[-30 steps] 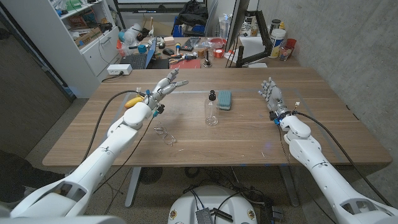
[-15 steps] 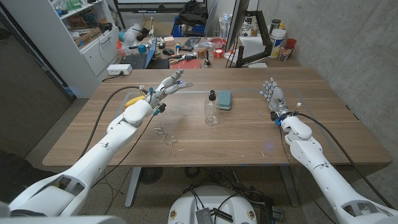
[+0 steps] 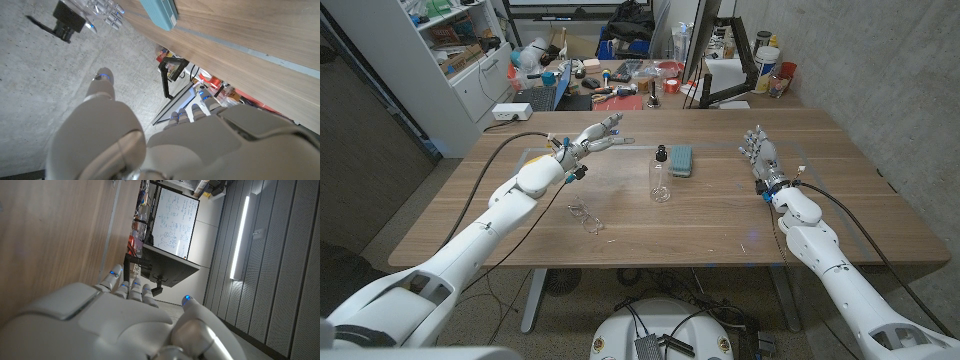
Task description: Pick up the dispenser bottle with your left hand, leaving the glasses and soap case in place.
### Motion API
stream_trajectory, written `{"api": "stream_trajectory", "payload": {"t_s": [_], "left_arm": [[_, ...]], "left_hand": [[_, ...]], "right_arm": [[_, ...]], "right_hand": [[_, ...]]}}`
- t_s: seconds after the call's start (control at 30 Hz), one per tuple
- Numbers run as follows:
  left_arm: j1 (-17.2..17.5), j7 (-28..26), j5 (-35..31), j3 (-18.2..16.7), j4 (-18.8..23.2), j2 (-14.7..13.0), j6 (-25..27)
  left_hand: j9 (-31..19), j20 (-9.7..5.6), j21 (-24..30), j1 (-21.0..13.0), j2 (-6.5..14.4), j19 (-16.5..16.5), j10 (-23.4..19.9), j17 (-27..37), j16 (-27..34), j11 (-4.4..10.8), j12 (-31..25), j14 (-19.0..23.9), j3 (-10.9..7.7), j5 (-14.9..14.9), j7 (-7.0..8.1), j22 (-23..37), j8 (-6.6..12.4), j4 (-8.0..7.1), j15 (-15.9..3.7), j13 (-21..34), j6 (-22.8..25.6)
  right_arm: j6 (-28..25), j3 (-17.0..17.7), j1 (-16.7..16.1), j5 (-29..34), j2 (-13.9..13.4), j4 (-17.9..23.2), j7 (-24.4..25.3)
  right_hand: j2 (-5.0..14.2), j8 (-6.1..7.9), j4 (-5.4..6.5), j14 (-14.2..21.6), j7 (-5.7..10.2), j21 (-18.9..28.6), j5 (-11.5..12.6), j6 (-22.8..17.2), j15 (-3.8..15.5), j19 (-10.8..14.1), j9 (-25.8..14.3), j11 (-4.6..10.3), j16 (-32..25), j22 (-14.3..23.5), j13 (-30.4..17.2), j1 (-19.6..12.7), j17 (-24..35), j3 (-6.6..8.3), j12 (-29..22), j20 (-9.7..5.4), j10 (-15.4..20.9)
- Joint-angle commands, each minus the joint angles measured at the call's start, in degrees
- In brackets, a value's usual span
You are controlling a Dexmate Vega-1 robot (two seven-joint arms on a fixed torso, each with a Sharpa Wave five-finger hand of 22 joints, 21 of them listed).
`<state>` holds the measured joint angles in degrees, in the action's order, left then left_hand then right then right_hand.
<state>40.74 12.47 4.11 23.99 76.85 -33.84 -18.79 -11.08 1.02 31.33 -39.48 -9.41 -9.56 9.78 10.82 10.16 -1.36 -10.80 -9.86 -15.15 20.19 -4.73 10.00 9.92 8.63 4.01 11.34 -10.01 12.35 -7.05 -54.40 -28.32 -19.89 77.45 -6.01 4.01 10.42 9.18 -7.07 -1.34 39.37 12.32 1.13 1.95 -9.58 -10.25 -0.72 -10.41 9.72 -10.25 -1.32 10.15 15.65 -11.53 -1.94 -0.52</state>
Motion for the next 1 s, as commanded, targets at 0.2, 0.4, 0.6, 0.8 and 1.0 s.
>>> {"api": "stream_trajectory", "payload": {"t_s": [0.2,0.4,0.6,0.8,1.0], "left_arm": [[-3.5,6.2,1.7,3.0,-2.5,-2.0,-2.3],[-5.0,8.8,1.7,4.3,-3.1,-2.9,-3.0],[-6.2,11.2,2.2,5.6,-3.8,-3.1,-4.3],[-7.0,11.8,2.2,6.4,-4.4,-3.0,-5.0],[-7.4,12.1,2.2,6.9,-4.4,-3.1,-5.4]], "left_hand": [[-0.1,0.35,-0.9,-0.8,0.2,-6.4,12.2,0.2,0.0,-0.58,0.0,-12.7,0.78,0.8,-0.51,0.4,0.32,-0.19,0.54,0.2,-19.4],[-0.1,0.31,-1.3,-0.9,0.2,-7.0,12.8,0.2,0.0,-0.66,0.0,-13.4,1.10,1.0,-0.91,0.4,0.37,-0.27,0.63,0.3,-19.8],[-0.1,0.20,-1.8,-1.0,0.2,-7.6,14.0,0.2,0.0,-0.97,0.0,-14.3,1.65,1.4,-0.83,0.5,0.32,-0.40,0.82,0.3,-20.8],[-0.1,0.52,-2.2,-0.9,0.1,-8.0,14.4,0.2,0.1,-1.03,-0.1,-14.9,2.21,1.7,-0.94,0.5,0.59,-0.52,1.06,0.3,-20.7],[-0.2,0.67,-2.3,-0.7,-0.1,-8.0,14.5,0.2,0.2,-1.16,-0.3,-15.0,2.63,1.8,-1.11,0.5,0.72,-0.62,1.16,0.3,-20.7]], "right_arm": [[-0.8,-0.2,-0.4,0.5,-0.1,1.2,0.9],[-1.1,-0.1,-0.9,0.7,-0.2,2.0,1.4],[-1.2,0.0,-1.3,0.6,-0.3,2.5,1.6],[-1.1,0.1,-1.5,0.6,-0.2,2.7,1.7],[-1.0,0.1,-1.5,0.6,-0.1,2.7,1.8]], "right_hand": [[2.16,0.51,0.07,-0.2,-0.12,-0.2,0.5,-0.2,0.81,-0.3,-0.2,-0.29,-0.4,0.2,-0.3,0.2,0.1,-0.30,-0.5,-5.73,0.2],[2.18,0.51,0.07,-0.2,-0.12,-0.3,0.5,-0.2,0.79,-0.2,-0.2,-0.34,-0.4,0.2,-0.3,0.2,0.1,-0.36,-0.5,-5.69,0.2],[2.17,0.49,0.07,-0.2,-0.12,-0.5,0.5,-0.2,0.80,-0.2,-0.2,-0.30,-0.4,0.2,-0.3,0.2,0.1,-0.42,-0.5,-5.70,0.2],[2.17,0.48,0.07,-0.2,-0.15,-0.7,0.6,-0.2,0.78,-0.1,-0.2,-0.32,-0.4,0.3,-0.3,0.2,0.1,-0.52,-0.5,-5.65,0.3],[2.15,0.50,0.07,-0.1,-0.14,-0.8,0.6,-0.3,0.79,-0.1,-0.2,-0.42,-0.4,0.3,-0.3,0.2,0.1,-0.58,-0.5,-5.63,0.3]]}}
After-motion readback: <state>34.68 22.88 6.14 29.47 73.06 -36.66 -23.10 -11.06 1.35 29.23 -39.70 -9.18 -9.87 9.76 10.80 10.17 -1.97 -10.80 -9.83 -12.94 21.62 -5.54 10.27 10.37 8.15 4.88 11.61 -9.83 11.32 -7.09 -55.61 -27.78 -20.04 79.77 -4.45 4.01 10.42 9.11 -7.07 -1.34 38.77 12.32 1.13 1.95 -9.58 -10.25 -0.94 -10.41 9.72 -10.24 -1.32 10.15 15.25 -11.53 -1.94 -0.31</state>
